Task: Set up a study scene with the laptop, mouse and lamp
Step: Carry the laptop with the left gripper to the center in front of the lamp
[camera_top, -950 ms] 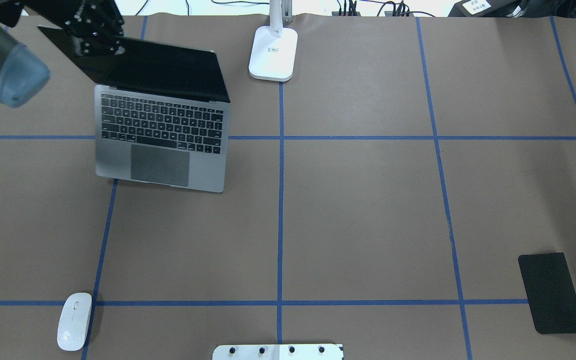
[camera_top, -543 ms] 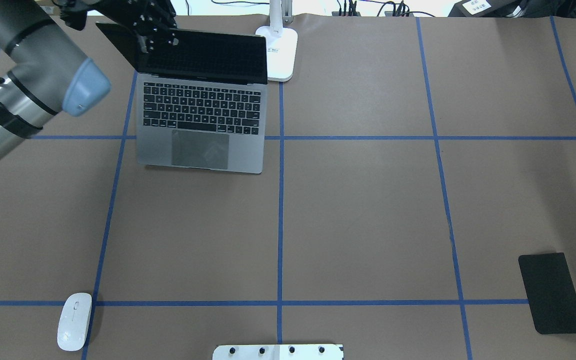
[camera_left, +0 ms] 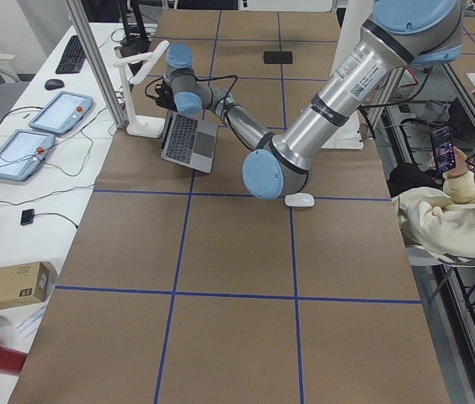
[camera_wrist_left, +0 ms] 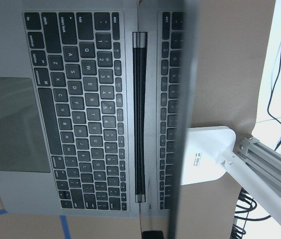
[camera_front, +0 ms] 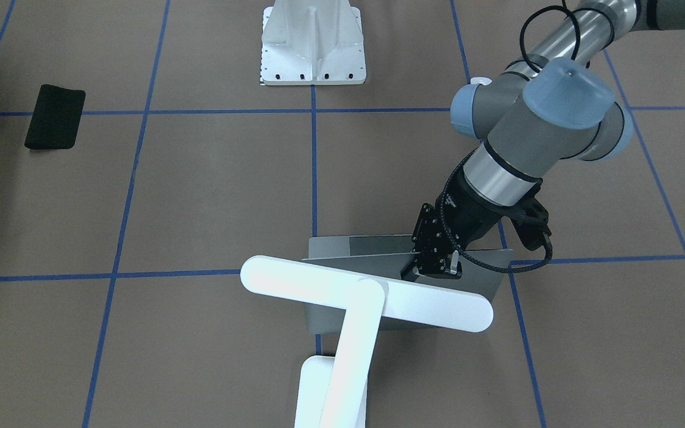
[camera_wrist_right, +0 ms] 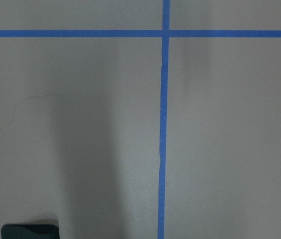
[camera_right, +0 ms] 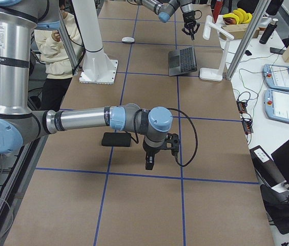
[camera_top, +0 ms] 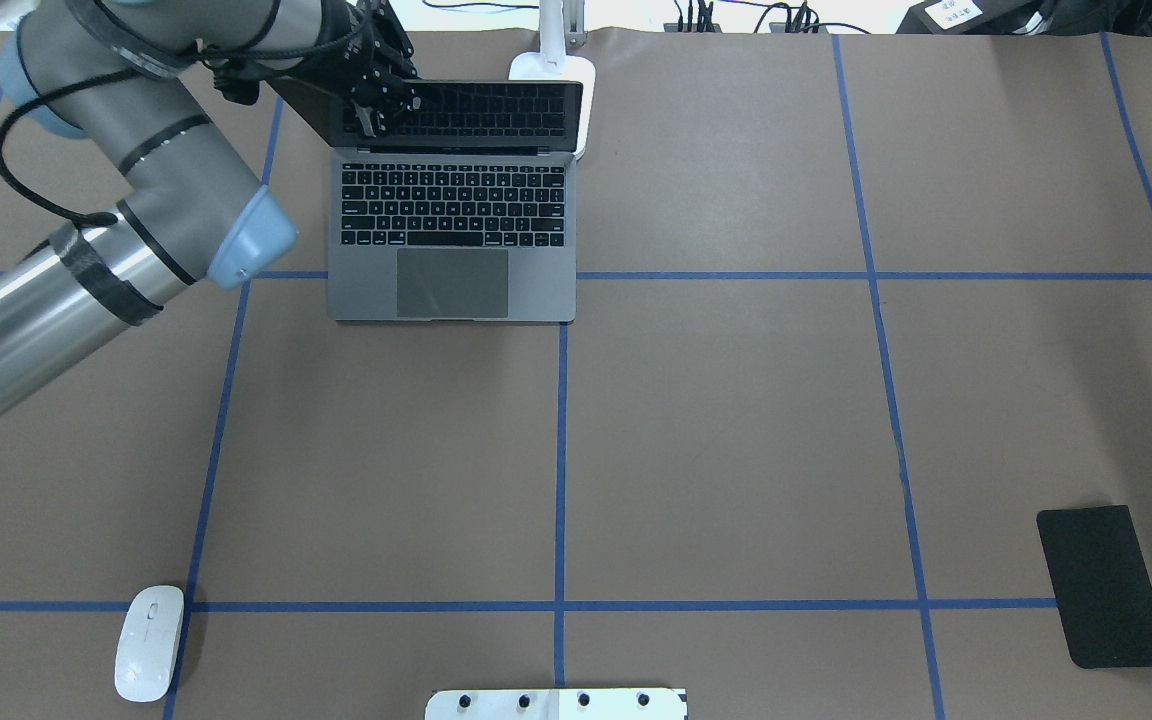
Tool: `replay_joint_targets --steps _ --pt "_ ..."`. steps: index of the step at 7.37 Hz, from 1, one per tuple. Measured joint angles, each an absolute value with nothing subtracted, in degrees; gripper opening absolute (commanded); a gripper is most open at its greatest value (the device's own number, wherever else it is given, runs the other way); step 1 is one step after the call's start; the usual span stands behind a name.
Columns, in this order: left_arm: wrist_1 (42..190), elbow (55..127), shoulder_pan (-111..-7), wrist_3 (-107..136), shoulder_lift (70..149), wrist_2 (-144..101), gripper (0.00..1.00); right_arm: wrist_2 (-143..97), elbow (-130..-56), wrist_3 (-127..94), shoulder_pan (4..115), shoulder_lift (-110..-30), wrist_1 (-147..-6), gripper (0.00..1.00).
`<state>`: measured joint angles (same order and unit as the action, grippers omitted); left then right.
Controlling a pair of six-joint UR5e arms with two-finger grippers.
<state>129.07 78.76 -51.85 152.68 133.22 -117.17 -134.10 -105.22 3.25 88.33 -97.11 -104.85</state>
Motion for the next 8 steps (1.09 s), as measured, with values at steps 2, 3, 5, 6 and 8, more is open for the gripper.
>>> replay_joint_targets --steps 2,3,5,6,8 --pt "132.8 74.2 -50.1 152.7 134.8 -112.8 0.00 -134.0 -105.1 3.3 88.3 -97.4 -105.0 1.00" --pt "134.1 72.5 -49.4 152.4 135.5 -111.8 0.00 -134.0 -104.9 3.3 88.3 -97.3 -105.1 1.00" --pt "135.5 71.7 -48.3 151.2 135.3 -111.3 0.45 -134.0 -103.9 3.3 88.3 -97.1 -105.1 1.00" --pt "136.1 72.1 -48.1 149.3 134.7 -111.3 0.86 -134.0 -103.7 3.3 88.3 -97.0 -105.1 1.00" --pt "135.9 74.1 -48.2 145.8 132.6 -111.7 0.96 -134.0 -103.6 3.3 88.3 -97.0 -105.1 1.00"
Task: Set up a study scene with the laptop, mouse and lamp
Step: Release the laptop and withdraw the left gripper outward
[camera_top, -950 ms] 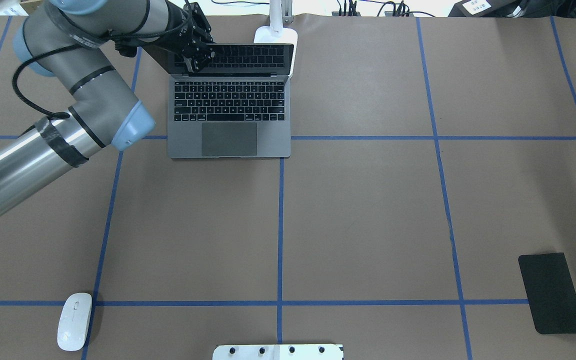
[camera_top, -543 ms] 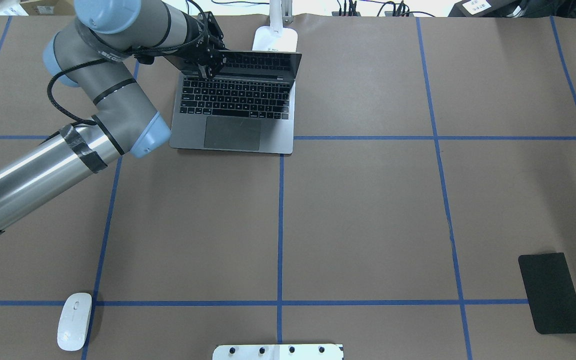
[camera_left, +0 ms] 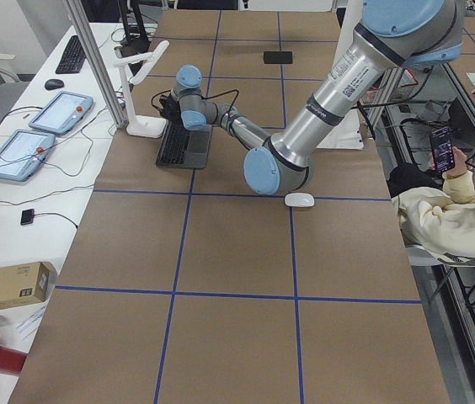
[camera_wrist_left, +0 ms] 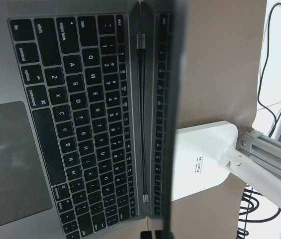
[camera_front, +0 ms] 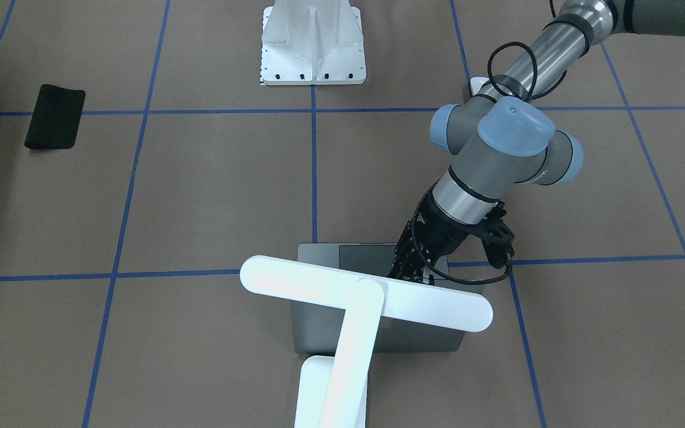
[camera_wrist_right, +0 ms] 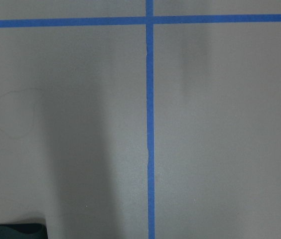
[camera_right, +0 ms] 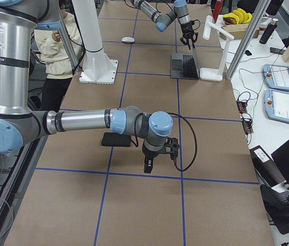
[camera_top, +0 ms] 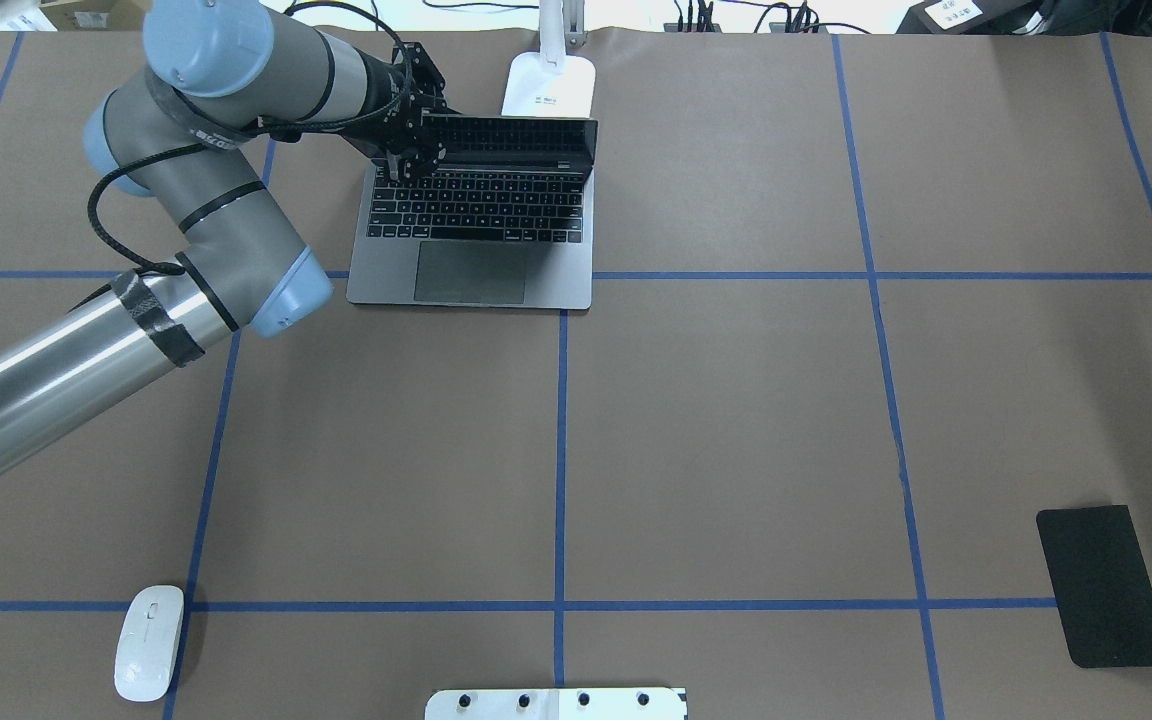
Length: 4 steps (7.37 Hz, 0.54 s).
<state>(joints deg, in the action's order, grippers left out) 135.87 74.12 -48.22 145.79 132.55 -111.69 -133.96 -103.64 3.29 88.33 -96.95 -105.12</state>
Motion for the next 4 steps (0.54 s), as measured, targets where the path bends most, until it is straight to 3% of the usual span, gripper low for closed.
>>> replay_joint_targets --steps 4 --pt "134.4 84.8 -54.5 139.2 124.1 -121.1 0.99 -134.0 -103.6 3.4 88.3 -96.9 -104.7 1.00"
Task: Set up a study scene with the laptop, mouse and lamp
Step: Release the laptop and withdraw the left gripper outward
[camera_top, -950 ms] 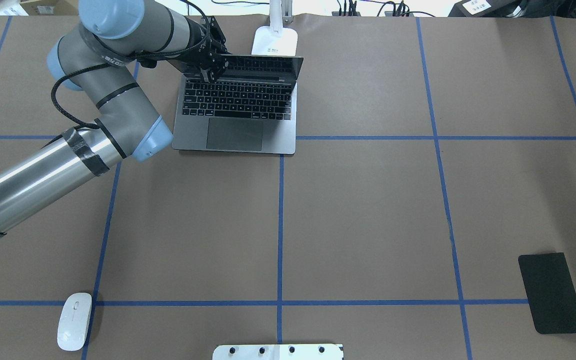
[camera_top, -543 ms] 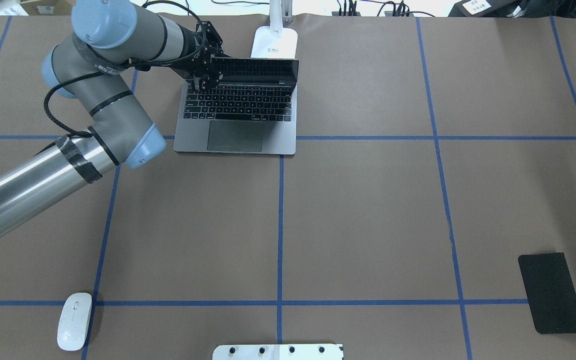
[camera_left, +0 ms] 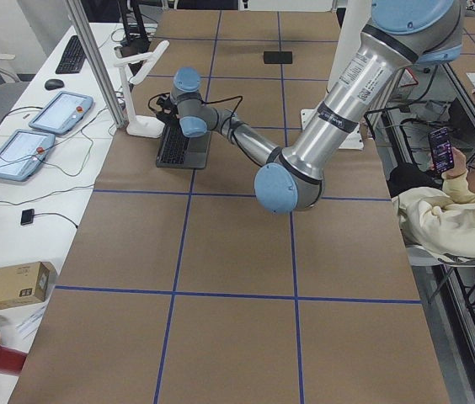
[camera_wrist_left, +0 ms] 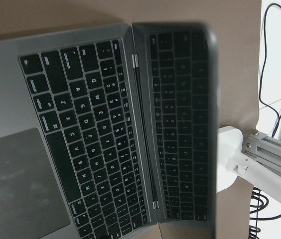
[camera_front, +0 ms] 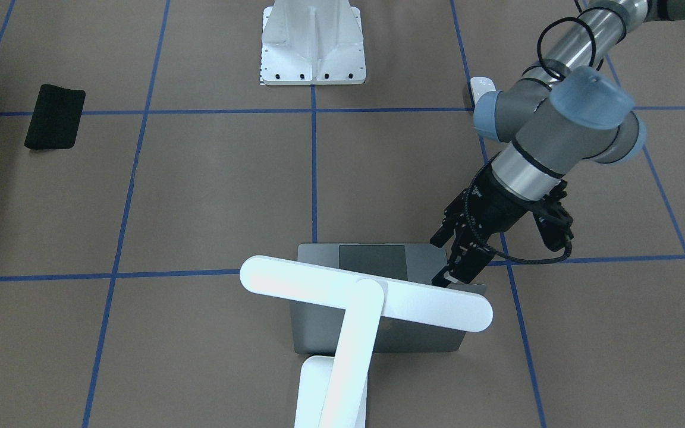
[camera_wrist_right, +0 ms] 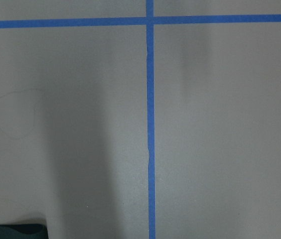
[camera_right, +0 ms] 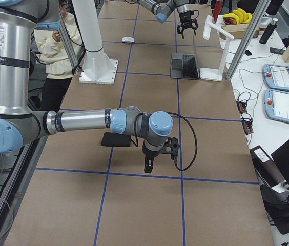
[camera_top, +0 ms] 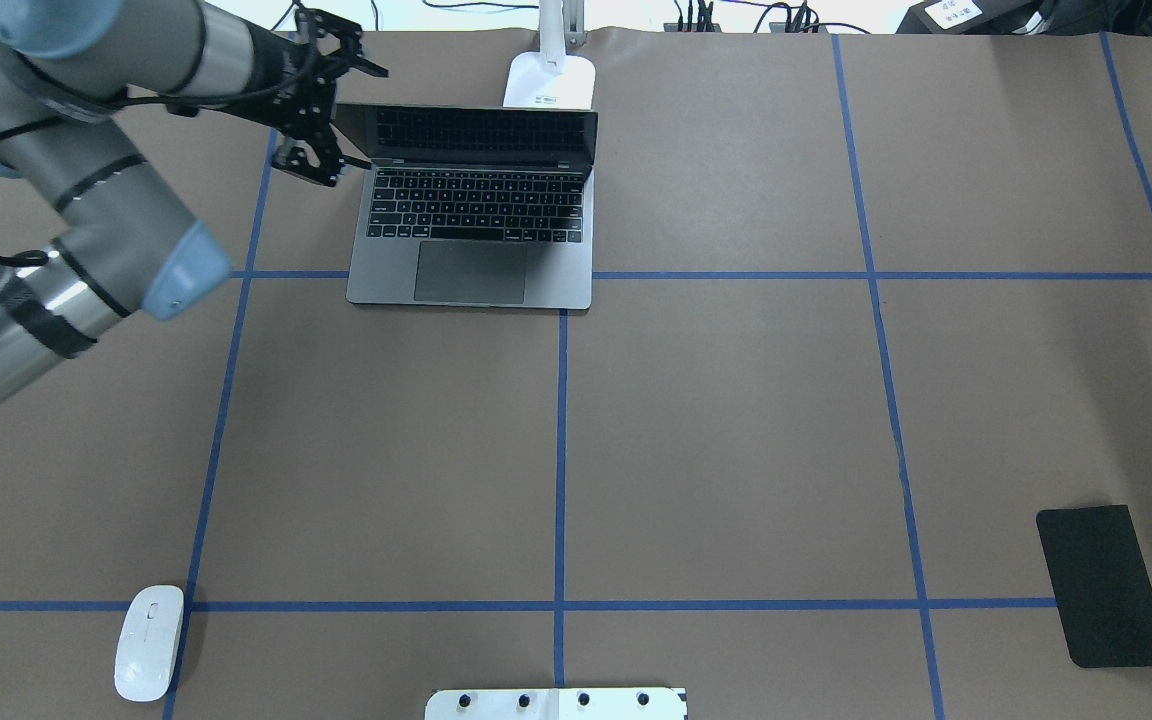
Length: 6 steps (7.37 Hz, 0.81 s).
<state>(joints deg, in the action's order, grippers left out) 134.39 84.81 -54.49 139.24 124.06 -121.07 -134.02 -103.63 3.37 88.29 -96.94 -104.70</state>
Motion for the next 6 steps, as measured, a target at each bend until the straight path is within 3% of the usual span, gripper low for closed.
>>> replay_joint_targets --steps 2,6 --pt "132.7 89.9 -58.8 127.8 117.7 -124.7 0.99 -134.2 -102.6 3.0 88.3 -96.7 -104.5 1.00" --pt "117.4 94.1 -65.0 82.6 111.0 -127.3 0.99 -137.0 -99.8 -5.8 88.2 -95.4 -102.9 1.00"
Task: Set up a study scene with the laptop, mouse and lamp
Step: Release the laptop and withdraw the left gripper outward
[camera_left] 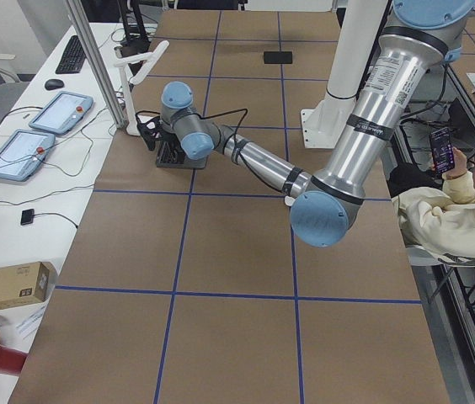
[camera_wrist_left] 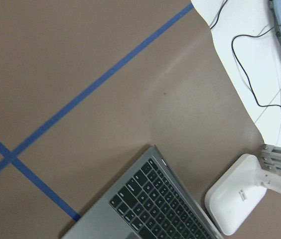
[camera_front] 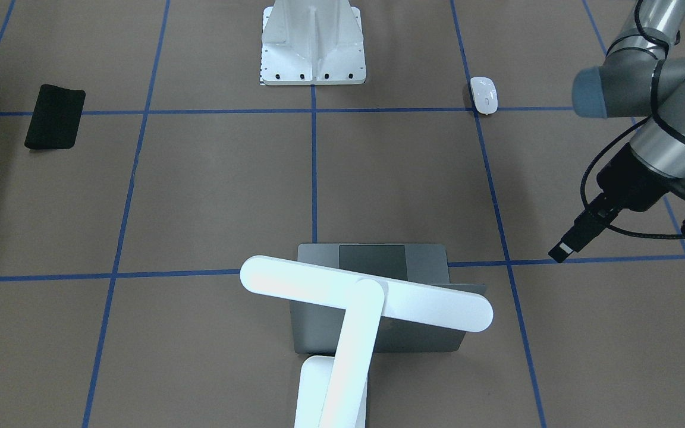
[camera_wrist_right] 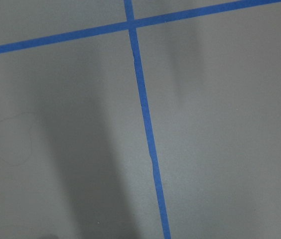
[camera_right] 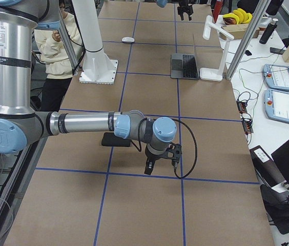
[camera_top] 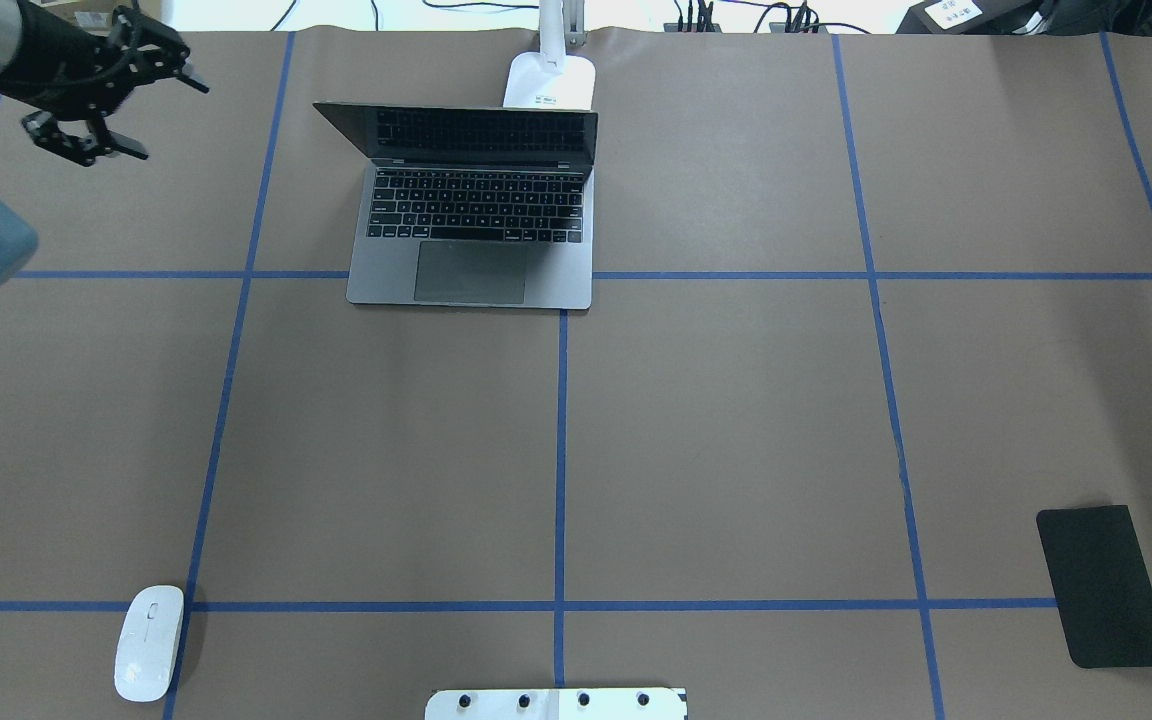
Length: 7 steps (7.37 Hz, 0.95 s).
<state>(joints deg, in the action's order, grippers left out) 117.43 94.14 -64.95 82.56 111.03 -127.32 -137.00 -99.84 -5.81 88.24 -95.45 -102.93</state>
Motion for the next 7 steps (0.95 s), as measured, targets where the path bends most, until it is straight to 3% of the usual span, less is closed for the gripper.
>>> replay_joint_targets --steps 3,7 --pt "110.6 100.6 -67.6 50.9 101.7 -128.3 0.99 -143.5 -97.9 -6.1 86.8 -96.6 -101.9 1.00" --pt "111.0 102.9 -68.5 31.8 95.0 -130.0 0.99 -158.9 -91.8 -6.1 73.2 -98.1 -101.8 1.00"
